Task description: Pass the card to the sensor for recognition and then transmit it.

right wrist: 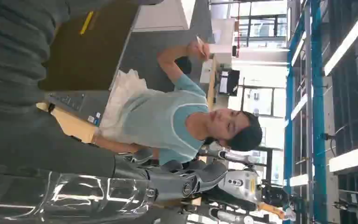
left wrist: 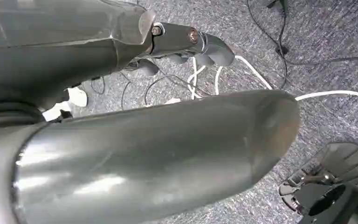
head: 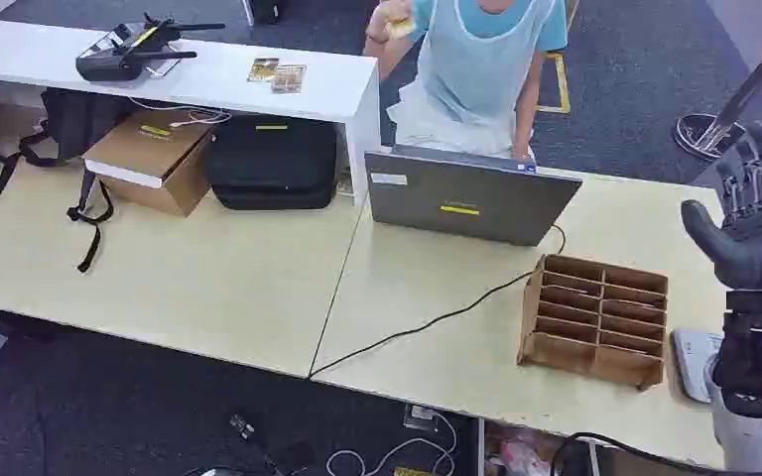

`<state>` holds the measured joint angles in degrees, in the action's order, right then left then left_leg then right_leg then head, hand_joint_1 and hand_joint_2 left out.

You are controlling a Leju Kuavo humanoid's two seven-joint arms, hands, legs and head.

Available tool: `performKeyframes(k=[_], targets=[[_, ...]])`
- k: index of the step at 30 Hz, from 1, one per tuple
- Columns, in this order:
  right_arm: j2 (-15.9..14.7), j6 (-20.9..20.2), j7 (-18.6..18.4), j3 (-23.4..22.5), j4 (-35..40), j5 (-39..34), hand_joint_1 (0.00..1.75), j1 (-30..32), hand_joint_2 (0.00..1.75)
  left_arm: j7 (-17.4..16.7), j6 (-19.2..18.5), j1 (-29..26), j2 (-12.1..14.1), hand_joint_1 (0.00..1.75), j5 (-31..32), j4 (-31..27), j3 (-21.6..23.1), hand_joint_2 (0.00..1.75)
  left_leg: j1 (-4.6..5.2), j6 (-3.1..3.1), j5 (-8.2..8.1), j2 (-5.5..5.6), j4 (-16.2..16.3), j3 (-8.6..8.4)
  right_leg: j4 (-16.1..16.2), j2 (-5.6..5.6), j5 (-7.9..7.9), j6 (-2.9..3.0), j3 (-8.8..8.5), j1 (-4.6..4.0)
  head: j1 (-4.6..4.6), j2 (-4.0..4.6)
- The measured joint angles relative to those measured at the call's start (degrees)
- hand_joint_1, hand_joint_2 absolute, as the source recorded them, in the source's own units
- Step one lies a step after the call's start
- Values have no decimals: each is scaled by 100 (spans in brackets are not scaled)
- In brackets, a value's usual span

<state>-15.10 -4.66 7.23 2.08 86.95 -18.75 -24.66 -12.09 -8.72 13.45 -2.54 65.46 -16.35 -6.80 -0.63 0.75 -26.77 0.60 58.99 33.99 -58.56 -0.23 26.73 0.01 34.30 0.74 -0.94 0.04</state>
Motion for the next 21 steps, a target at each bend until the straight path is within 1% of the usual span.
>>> performKeyframes(k=[5, 9, 14, 16, 17, 19, 21], targets=[[0, -74, 24, 2, -4, 133, 0, 8, 175, 0, -24, 3, 2, 0, -4, 0, 0, 0, 0, 0, 0, -1, 0, 0, 0, 1, 0, 0, 0, 0, 0, 0], [0, -50, 127, 33, -57, 383, 0, -18, 175, 0, -28, 2, 2, 0, -59, 0, 0, 0, 0, 0, 0, 0, 0, 0, -1, 2, 0, 0, -1, 0, 0, 0], [0, 27, 160, 120, -125, 589, 0, -75, 175, 0, -13, -1, 4, 0, -63, 0, 0, 0, 0, 0, 0, 1, 0, 1, -1, -1, 0, 0, -1, 0, 0, 0], [-15, 294, 223, 223, -157, 1103, 0, -140, 175, 0, -2, -3, 4, 0, -63, 0, 0, 0, 0, 0, 0, -1, 0, 2, -2, 2, -1, 0, -1, 0, 0, 0], [-39, 524, 256, 312, -179, 1543, 0, -200, 175, 0, 4, -2, 4, 0, -61, 0, 0, 0, 0, 0, 0, -3, 0, 2, -3, 4, -1, 0, -1, 0, 0, 0], [-83, 1182, 278, 537, -249, 2716, 0, -377, 175, 0, 13, -1, 0, 0, -48, 0, 0, 0, 0, 0, 0, -6, 0, -1, -2, 9, -1, 1, 0, 0, 2, 0], [-107, 1767, 223, 798, -295, 3807, 0, -544, 175, 0, 7, 5, -24, 0, 2, 0, 0, 0, 0, 0, 1, -9, 0, -4, -2, 9, -1, 1, 0, 0, 2, 0]])
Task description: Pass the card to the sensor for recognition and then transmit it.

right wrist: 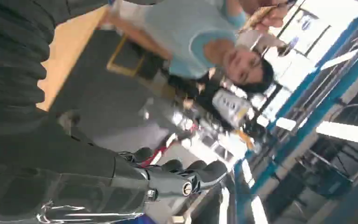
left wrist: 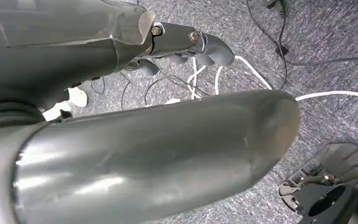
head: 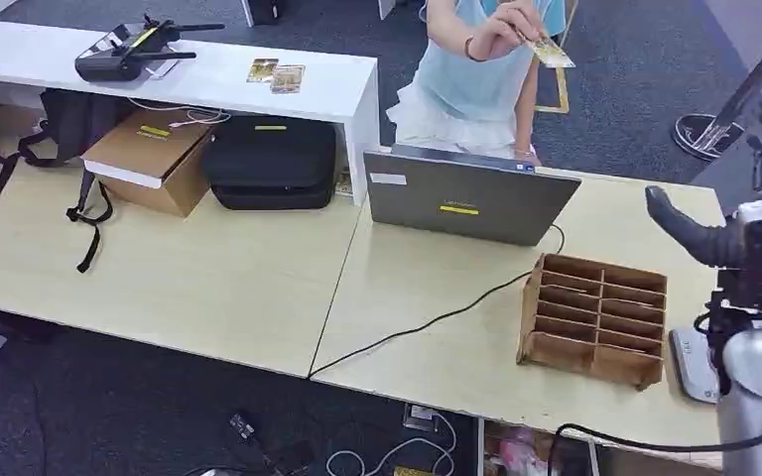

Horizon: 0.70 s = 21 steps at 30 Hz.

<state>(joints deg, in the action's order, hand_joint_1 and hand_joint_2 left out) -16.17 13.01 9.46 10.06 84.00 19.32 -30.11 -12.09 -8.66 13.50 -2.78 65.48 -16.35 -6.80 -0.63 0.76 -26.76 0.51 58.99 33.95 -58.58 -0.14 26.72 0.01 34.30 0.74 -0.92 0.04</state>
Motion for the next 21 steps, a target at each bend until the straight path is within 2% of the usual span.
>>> performKeyframes(k=[3, 6, 10, 21], targets=[[-2, 636, -122, 367, -98, 1293, 0, -190, 175, 0, -68, 41, -42, 0, 96, 0, 22, 0, 0, 4, 3, 1, 0, 0, -1, -1, 0, 0, -1, 0, -4, 0], [17, 1146, -231, 692, -288, 2292, 0, -402, 175, 0, -144, 117, -105, 0, 172, 0, 59, 0, 0, 5, 4, 2, 0, 1, -3, -2, -4, 4, -2, 0, -2, 0], [112, 1284, -362, 961, -531, 2867, 0, -647, 175, 0, -210, 205, -149, 0, 199, 0, 144, 0, 0, 6, 5, 2, 0, 1, -3, -3, -5, 6, -2, 0, -2, 0], [498, 1398, -546, 1357, -1598, 3561, 0, -1462, 175, 0, -354, 309, -199, 0, 271, 0, 358, 0, 0, 8, 7, 1, 0, 0, -5, -2, -5, 6, -1, 0, -2, 0]])
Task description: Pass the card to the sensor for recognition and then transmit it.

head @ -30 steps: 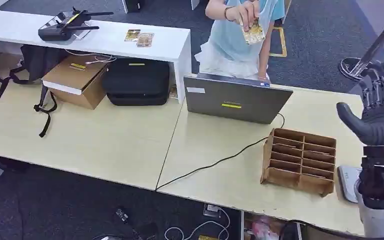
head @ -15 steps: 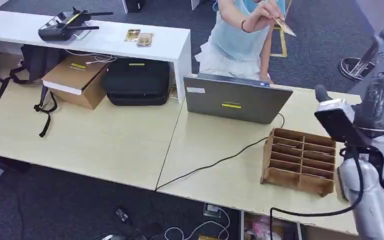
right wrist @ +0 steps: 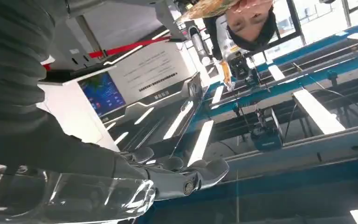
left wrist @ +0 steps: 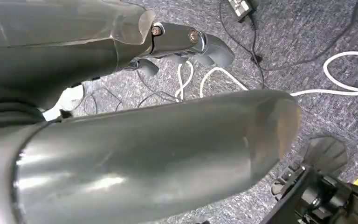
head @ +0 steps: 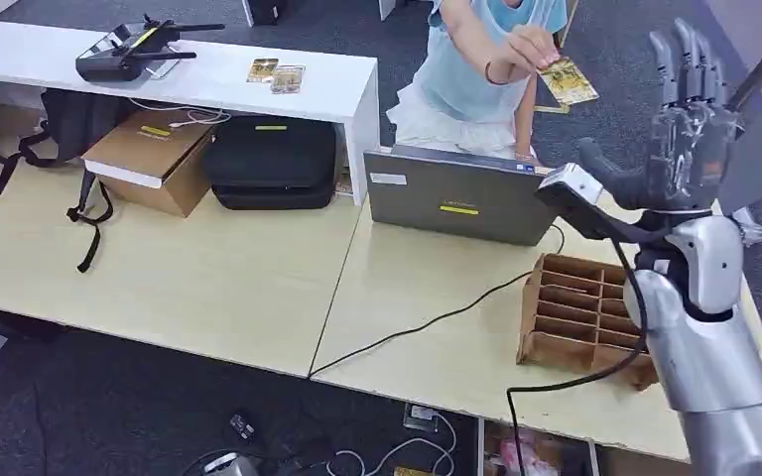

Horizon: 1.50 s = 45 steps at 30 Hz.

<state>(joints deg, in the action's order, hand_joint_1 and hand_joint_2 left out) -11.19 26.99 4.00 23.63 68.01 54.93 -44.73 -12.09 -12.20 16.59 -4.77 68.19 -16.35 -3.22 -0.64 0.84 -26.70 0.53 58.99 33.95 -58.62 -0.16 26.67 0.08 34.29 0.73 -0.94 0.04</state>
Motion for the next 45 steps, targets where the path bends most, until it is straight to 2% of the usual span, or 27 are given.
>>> performKeyframes(k=[11, 21, 22, 23, 24, 25, 32, 45], targets=[[297, -4, -59, 244, -1194, 146, 0, -820, 175, 0, -111, 84, -61, 0, 59, 0, 188, 0, 0, -1, 1, 1, 1, 0, 0, -1, 0, 0, 0, 0, 2, 0], [571, 72, -162, 391, -1905, 260, 2, -1242, 175, 0, -131, 137, -109, 0, 48, 0, 254, 0, -1, -1, 1, 1, 1, 0, -1, -1, 0, 0, 1, -1, 0, 0], [597, 77, -170, 398, -1949, 273, 35, -1269, 175, 0, -131, 140, -109, 0, 41, 0, 254, 0, -1, -1, 1, 1, 1, 0, -1, -1, 0, 0, 1, -1, 0, 0], [617, 79, -183, 413, -1997, 295, 35, -1293, 175, 0, -131, 143, -109, 0, 41, 0, 254, 0, -1, -1, 1, 1, 1, 0, -2, 0, 0, 0, 1, -1, 0, 0], [639, 81, -199, 428, -2039, 315, 136, -1316, 175, 0, -133, 147, -109, 0, 41, 0, 256, 0, 0, -1, 1, 1, 1, 0, -1, 0, 0, 0, 1, -1, 0, 0], [658, 81, -212, 437, -2091, 330, 173, -1338, 175, 0, -133, 153, -109, 0, 39, 0, 256, 0, 0, -1, 1, 1, 1, 0, -1, 0, 0, 0, 1, 0, 0, 0], [785, 236, -212, 485, -2452, 424, 175, -1485, 175, 0, -173, 184, -111, 0, 39, 0, 332, 0, 0, -1, 1, 1, 2, 0, -1, -1, 0, 0, 1, 0, 0, 0], [748, 509, -190, 321, -2631, 461, 175, -1467, 175, 0, -199, 232, -151, 0, 41, 0, 470, 0, 0, -1, 1, 0, 4, -3, 0, 1, -2, 3, 1, 0, 0, 0]])
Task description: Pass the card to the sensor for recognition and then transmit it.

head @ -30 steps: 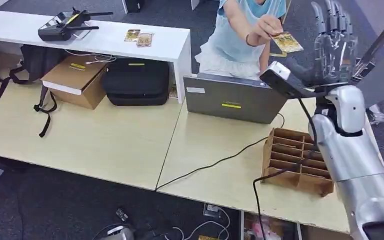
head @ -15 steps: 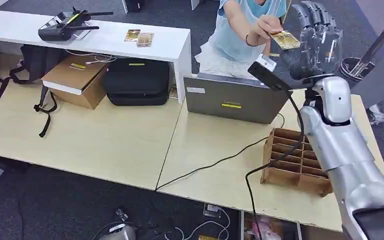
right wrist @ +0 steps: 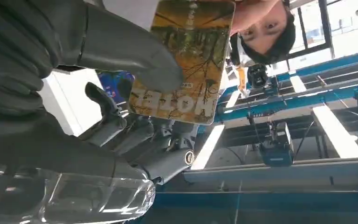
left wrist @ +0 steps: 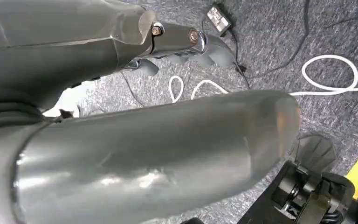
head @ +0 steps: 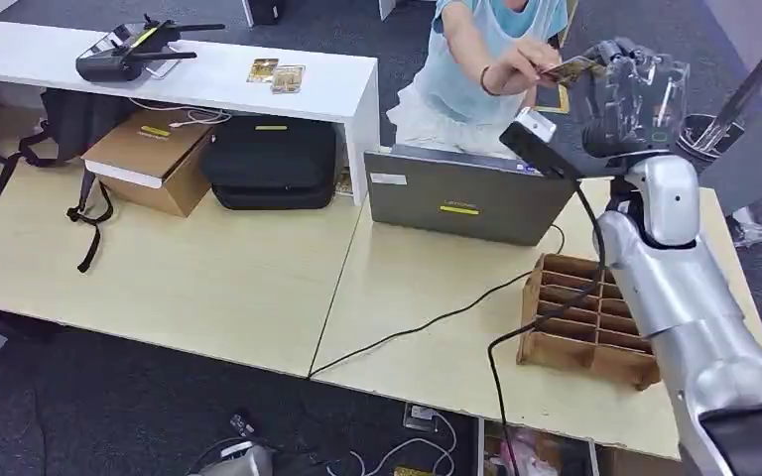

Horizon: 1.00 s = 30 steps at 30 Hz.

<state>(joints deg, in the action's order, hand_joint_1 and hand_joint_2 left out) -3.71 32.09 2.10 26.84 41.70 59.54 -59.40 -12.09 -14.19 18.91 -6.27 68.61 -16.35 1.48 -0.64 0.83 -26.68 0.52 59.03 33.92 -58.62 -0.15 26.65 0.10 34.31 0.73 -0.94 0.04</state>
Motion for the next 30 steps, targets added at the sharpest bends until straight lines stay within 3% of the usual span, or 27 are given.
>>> performKeyframes(k=[7, 18, 23, 30], targets=[[-123, -13, 197, -245, 2, -385, 175, 59, 175, 0, -2, 30, -13, 0, -26, 0, 55, 0, 0, 0, 0, 0, 1, 0, 0, 0, -1, 1, 0, 0, 0, 0], [-387, -733, 221, -746, 258, -1534, 175, 73, 175, 0, 28, 27, 17, 0, -181, 2, 61, 0, 0, 0, 0, 1, 2, 0, 0, 1, -1, 1, 0, 0, 0, 0], [-630, -1404, -83, -925, 334, -1910, 175, 18, 175, 0, 55, 5, 50, 0, -291, 2, 59, 0, 0, 0, 0, 5, 2, 2, 0, -5, -1, 1, -1, 0, 0, 0], [-1253, -3094, -557, -1301, 181, -2767, 175, -225, 175, 0, 157, -113, 138, 0, -422, 2, 59, 0, 2, -1, -1, 11, 6, 7, 4, -12, -1, 0, 0, 2, 0, 0]])
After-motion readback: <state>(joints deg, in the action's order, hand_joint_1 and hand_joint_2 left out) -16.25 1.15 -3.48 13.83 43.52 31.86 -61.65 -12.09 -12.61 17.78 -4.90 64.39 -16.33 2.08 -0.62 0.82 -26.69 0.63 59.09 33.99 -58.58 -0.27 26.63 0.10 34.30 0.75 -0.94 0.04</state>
